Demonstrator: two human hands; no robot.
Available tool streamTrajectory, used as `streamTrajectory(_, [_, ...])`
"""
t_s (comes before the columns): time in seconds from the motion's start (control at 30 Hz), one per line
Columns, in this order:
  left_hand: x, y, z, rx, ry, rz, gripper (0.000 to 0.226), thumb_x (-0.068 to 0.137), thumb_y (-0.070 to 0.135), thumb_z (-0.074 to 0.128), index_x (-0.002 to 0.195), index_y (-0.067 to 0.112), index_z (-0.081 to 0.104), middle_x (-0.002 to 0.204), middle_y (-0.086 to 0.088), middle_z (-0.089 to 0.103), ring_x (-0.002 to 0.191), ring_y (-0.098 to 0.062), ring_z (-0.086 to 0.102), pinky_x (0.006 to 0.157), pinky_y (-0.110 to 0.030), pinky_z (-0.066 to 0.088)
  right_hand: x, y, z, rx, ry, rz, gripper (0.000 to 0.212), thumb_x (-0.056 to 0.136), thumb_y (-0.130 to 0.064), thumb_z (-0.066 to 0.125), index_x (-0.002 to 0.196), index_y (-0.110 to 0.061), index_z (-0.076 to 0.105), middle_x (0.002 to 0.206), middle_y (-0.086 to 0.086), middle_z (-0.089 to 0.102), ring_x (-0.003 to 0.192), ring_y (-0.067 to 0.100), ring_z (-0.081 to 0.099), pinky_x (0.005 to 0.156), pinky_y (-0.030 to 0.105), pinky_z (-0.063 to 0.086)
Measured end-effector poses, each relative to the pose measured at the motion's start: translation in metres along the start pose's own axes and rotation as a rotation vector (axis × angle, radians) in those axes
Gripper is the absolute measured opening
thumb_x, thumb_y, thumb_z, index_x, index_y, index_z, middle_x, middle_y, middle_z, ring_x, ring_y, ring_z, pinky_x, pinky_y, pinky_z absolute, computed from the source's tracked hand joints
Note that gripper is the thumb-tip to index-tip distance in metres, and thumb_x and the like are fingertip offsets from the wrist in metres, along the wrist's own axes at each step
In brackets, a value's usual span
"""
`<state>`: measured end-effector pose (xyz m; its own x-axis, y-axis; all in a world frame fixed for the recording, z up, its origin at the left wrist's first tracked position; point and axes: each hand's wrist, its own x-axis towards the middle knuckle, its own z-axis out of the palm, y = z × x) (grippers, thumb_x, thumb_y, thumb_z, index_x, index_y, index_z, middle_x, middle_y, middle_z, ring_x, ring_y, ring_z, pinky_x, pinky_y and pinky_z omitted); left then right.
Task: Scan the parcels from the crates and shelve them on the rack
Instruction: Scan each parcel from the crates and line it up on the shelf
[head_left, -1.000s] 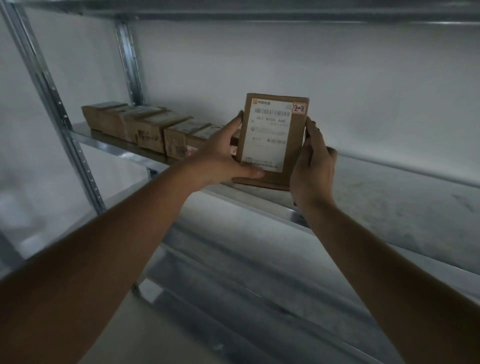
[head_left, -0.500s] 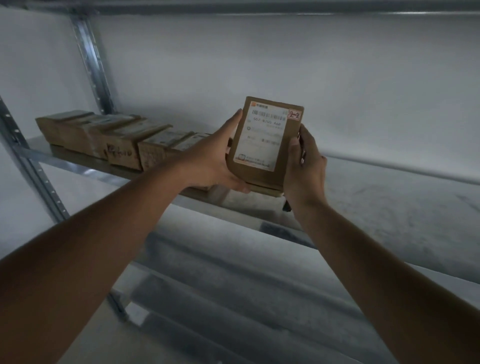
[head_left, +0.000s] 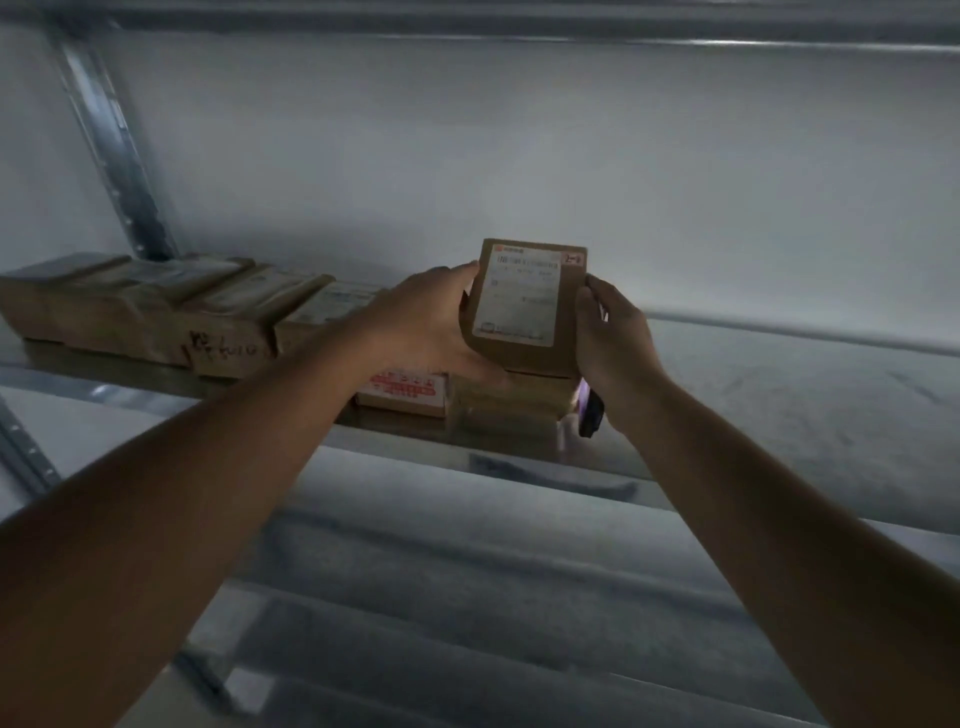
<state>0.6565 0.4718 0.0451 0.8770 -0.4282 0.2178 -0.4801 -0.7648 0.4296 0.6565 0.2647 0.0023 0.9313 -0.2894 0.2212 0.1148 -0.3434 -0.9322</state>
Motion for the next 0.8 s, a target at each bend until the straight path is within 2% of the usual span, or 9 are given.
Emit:
streamTrajectory(0.07, [0.004,-0.008,0.0,0.029,-0.044,-0.007,0.107,0.062,0.069,0.093,0.152,0.034,0.047,0.145,0.007,0.057,0.131,-0.016,0.055,0.104,-0.045,0.055,0.002,0.001,0.001,-0.048,-0.017,0.02,0.045,0.106,-0.046,0.035,0.14,-0.039,0.063,0.126,-0.006,0.069,0.129,0.027,0.058,0.109,0.053,0.051])
streamTrajectory(0.13, [0.008,-0.015,0.0,0.048,-0.081,-0.003,0.115,0.048,0.089,0.085,0.145,0.036,0.055,0.138,0.008,0.057,0.125,-0.015,0.058,0.101,-0.047,0.057,0.005,0.003,0.0,-0.085,-0.028,0.067,0.043,0.11,-0.04,0.038,0.145,-0.032,0.062,0.131,-0.002,0.068,0.123,0.025,0.062,0.108,0.047,0.053])
streamTrajectory(0.23, [0.013,-0.024,0.0,0.05,-0.113,-0.012,0.118,0.036,0.1,0.079,0.136,0.039,0.062,0.128,0.013,0.06,0.113,-0.011,0.063,0.092,-0.043,0.06,0.009,0.005,0.001,-0.124,-0.047,0.096,0.041,0.112,-0.034,0.041,0.145,-0.024,0.062,0.125,-0.003,0.065,0.113,0.021,0.061,0.095,0.031,0.048])
streamTrajectory(0.3, [0.015,-0.026,-0.001,0.054,-0.127,-0.013,0.105,0.037,0.099,0.079,0.124,0.042,0.066,0.122,0.013,0.062,0.106,-0.01,0.065,0.086,-0.039,0.058,0.009,0.006,0.002,-0.171,-0.047,0.082,0.039,0.112,-0.029,0.042,0.144,-0.023,0.062,0.123,-0.001,0.062,0.11,0.02,0.058,0.089,0.027,0.042])
streamTrajectory(0.4, [0.018,-0.026,-0.003,0.002,-0.176,0.013,0.088,0.046,0.09,0.085,0.117,0.04,0.071,0.113,0.014,0.067,0.1,-0.007,0.068,0.077,-0.032,0.054,0.011,0.008,0.003,-0.213,-0.019,0.062,0.038,0.109,-0.025,0.045,0.142,-0.027,0.065,0.137,0.004,0.064,0.121,0.026,0.059,0.096,0.031,0.046])
streamTrajectory(0.53, [0.021,-0.027,-0.004,-0.054,-0.202,0.027,0.083,0.051,0.083,0.089,0.117,0.036,0.073,0.111,0.014,0.071,0.099,-0.005,0.07,0.081,-0.034,0.059,0.018,0.008,0.006,-0.256,-0.019,0.059,0.044,0.108,-0.024,0.043,0.149,-0.03,0.059,0.142,0.007,0.061,0.112,0.022,0.057,0.079,0.025,0.043])
streamTrajectory(0.67, [0.021,-0.028,-0.005,-0.047,-0.191,0.051,0.068,0.063,0.075,0.089,0.118,0.04,0.072,0.107,0.019,0.072,0.097,-0.001,0.068,0.076,-0.03,0.053,0.024,0.011,0.007,-0.281,-0.013,0.054,0.051,0.107,-0.023,0.04,0.156,-0.033,0.051,0.149,0.009,0.055,0.133,0.026,0.051,0.085,0.025,0.045])
streamTrajectory(0.73, [0.02,-0.028,-0.005,-0.02,-0.183,0.059,0.064,0.065,0.076,0.087,0.117,0.041,0.071,0.107,0.019,0.07,0.096,-0.001,0.067,0.071,-0.027,0.049,0.024,0.011,0.008,-0.281,-0.018,0.063,0.051,0.108,-0.023,0.039,0.157,-0.034,0.049,0.152,0.009,0.052,0.131,0.025,0.051,0.07,0.014,0.041])
streamTrajectory(0.8, [0.02,-0.027,-0.005,0.043,-0.17,0.045,0.071,0.067,0.08,0.083,0.123,0.039,0.069,0.113,0.014,0.064,0.099,-0.005,0.065,0.068,-0.026,0.045,0.023,0.007,0.007,-0.294,-0.015,0.058,0.052,0.108,-0.022,0.039,0.157,-0.036,0.048,0.154,0.01,0.05,0.116,0.021,0.053,0.049,0.004,0.036])
